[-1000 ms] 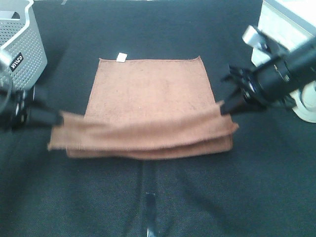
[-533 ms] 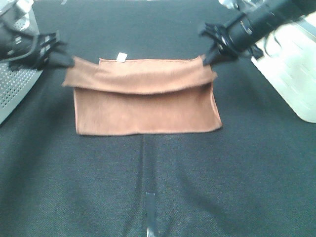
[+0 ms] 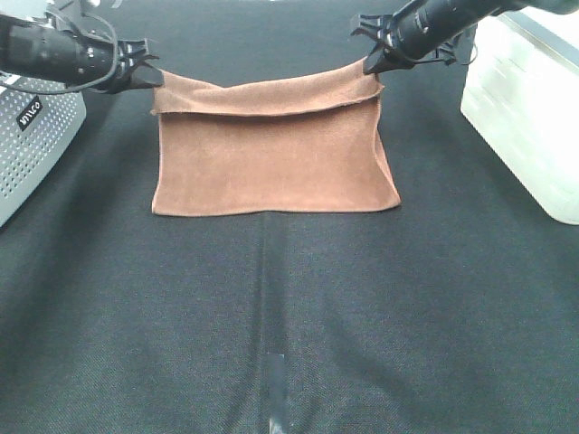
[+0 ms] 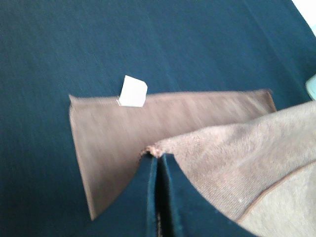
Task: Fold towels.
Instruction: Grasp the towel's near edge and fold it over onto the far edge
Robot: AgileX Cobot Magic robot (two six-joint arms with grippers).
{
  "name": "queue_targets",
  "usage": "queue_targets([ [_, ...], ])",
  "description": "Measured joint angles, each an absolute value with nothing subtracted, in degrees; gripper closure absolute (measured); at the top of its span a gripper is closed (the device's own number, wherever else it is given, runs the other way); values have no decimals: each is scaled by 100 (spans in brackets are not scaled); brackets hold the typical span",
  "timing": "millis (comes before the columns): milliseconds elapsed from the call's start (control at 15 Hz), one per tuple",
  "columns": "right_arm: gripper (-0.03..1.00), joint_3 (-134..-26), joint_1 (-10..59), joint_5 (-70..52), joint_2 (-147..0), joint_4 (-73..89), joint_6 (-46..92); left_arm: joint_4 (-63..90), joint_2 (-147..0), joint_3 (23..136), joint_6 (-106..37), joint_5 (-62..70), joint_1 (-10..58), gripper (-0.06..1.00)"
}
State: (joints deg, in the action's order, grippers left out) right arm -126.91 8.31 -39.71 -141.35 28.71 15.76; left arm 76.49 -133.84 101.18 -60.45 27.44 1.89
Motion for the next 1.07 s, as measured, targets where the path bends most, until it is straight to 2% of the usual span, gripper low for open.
queue_targets([
  [333,97,-13000,831,-3231,-14817,2859,1730,7638,-14456,11528,-6045,2418,258,94],
  [533,96,-13012,831,-2796,-15069,2876,1828,7626,-14880,11872,-6050,1965,458,92],
  [600,89,-13012,831,-2704,-15120,2876,1856,7615,-14908,11872,-6068,1782,516,87],
  [667,76,-13012,831,-2653,-15143,2882,1874,7615,-14920,11900,-6096,1690,544,79],
  [800,39,-13012,831,-2578,-15149,2928,1908,7615,-14920,11912,-6154,1621,544,50],
  [867,23,-13012,831,-2664,-15120,2882,1919,7615,-14920,11912,-6154,1673,539,32],
  [933,18,-13012,831,-2876,-15086,2785,1925,7557,-14914,11912,-6154,1828,539,26],
  [1067,17,-13012,831,-3128,-15000,2595,1931,7385,-14868,11912,-6154,2034,527,24],
])
